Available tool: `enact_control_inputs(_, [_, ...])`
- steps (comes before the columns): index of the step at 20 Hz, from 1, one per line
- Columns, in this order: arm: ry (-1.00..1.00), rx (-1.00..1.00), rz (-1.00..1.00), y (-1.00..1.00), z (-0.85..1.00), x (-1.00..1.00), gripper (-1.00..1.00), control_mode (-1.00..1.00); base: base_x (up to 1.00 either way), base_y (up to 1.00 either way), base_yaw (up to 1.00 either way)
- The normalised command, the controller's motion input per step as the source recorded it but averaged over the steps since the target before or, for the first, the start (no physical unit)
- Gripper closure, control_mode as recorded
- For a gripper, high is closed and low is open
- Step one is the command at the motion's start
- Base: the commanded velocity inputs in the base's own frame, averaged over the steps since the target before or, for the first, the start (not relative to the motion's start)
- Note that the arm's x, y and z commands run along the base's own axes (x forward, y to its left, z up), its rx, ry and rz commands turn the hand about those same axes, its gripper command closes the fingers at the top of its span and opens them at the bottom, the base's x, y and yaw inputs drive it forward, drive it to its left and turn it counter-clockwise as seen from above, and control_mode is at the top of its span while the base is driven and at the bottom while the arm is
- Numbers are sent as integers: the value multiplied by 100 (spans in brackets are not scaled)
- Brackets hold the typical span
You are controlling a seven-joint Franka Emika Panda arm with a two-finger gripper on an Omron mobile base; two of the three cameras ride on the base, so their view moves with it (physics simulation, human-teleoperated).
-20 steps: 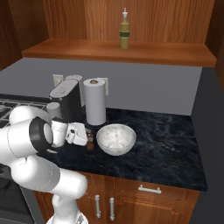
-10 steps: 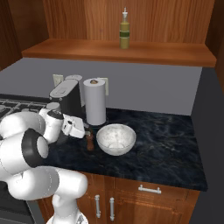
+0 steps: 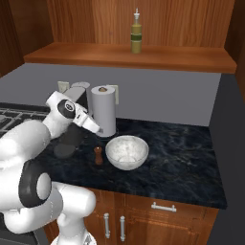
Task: Retrieve the bottle and the shaker from the cabinet and place them next to the mixing bowl on the counter. Then add garlic from the fridge to the mixing bowl.
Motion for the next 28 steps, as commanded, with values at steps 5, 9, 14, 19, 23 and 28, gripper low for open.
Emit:
enact_control_inputs(5, [20,31,40,-55,75,0,-100,-100,0,0,0])
enact_control_inputs(9, [11,15,63,-14,83,-10,-100,-100,0,0,0])
enact_control_inputs(14, [-4,3,45,-20,61,-28,-100,-100,0,0,0])
enact_control_inputs(19, [-13,0,19,-1,54,-51,-100,-100,0,0,0])
enact_control_inputs(23, [-16,1,11,-1,92,-36,-100,-100,0,0,0])
enact_control_inputs(28, [-9,2,9,-4,98,-22,-100,-100,0,0,0])
